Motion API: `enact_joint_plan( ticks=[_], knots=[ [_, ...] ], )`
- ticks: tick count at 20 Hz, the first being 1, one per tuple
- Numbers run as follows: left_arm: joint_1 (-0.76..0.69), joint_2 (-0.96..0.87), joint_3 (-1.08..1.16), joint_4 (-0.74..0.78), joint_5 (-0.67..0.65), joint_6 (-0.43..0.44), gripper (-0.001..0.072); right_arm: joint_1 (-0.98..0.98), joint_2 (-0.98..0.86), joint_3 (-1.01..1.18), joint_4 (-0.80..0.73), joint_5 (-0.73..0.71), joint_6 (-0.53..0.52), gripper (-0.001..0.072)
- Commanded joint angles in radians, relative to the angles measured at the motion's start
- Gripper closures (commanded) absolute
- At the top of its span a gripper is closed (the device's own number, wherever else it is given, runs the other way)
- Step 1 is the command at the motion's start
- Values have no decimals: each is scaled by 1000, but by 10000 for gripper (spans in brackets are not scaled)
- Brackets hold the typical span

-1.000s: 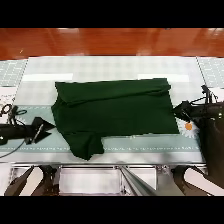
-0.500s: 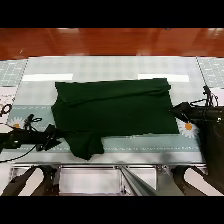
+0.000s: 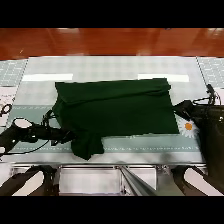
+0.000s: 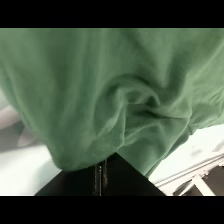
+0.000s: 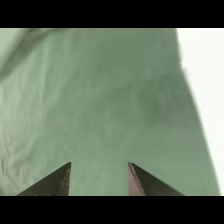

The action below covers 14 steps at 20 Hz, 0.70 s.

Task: Fold the shirts.

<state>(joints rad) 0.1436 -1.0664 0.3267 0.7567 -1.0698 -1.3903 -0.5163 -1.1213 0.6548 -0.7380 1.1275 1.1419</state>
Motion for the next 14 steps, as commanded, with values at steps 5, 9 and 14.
enact_joint_plan(
  ticks=[5, 9, 14],
  knots=[
    [26, -8, 73, -28, -46, 55, 689, -201, 0, -6, -386, 73, 210, 301],
    [26, -8, 97, -28, -46, 55, 689, -197, 0, -32, -405, 108, 240, 301],
    [26, -9, 96, -28, -46, 53, 689, -196, -108, -32, -330, 133, 170, 301]
  ],
)
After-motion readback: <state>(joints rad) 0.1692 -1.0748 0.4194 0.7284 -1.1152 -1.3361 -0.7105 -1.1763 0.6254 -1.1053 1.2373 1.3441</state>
